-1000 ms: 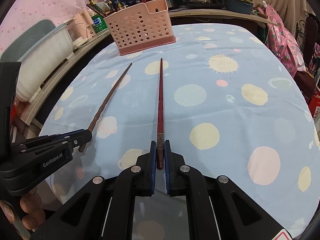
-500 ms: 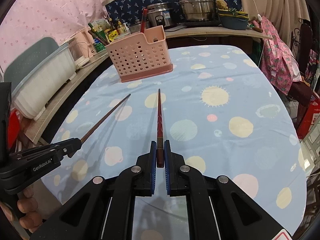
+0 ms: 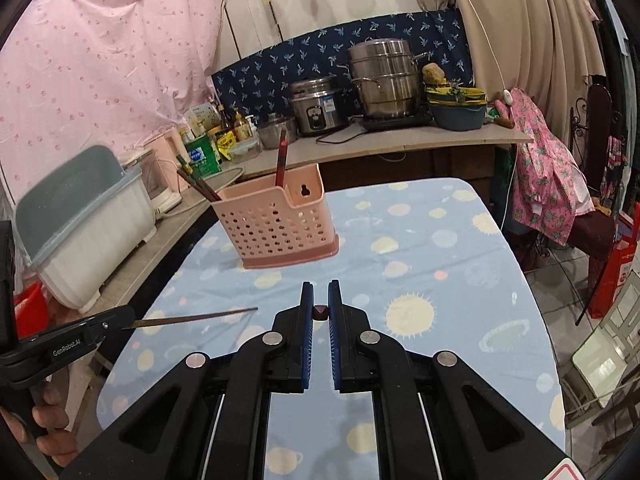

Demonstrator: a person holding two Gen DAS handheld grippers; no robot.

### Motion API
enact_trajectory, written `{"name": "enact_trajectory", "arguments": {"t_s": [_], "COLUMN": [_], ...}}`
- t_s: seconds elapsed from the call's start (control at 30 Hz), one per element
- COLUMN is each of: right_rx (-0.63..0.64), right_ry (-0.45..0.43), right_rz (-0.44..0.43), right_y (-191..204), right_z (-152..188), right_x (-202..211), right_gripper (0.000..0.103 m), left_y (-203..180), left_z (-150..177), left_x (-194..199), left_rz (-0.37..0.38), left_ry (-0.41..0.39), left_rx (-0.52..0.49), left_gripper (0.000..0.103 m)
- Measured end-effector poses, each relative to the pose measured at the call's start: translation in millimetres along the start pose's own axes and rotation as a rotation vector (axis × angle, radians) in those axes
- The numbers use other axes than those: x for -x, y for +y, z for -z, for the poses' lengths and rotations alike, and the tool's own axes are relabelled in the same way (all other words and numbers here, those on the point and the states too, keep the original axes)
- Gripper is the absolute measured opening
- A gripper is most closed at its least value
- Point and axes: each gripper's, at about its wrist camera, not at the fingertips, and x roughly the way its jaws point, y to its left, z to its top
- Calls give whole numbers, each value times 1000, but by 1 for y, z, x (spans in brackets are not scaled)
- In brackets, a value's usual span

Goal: Organize utensils
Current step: 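Lift both held chopsticks and carry them over the pink basket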

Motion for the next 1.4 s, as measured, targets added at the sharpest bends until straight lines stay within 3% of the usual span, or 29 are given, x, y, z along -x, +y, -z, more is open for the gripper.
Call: {"name": "enact_trajectory", "arguments": {"t_s": [0.73,1.1,1.4], "right_rx": [-28,-38,-34], "right_ry": [-116,-263,-319], "right_rz": [-124,-191,-180], "right_y": [25,50,63], "right_z": [-96,-191,-243], "right_x": [-36,-50,-88], "right_gripper": [7,7,7], "left_y": [1,-12,-12], "left_z": [-118,-213,-260], "left_x": [-2,19,-12], "left_rz": [-2,-1,-30], "left_ry": [-173,-362,-416], "left_rx": [25,27,39], "left_gripper": [7,7,7]}}
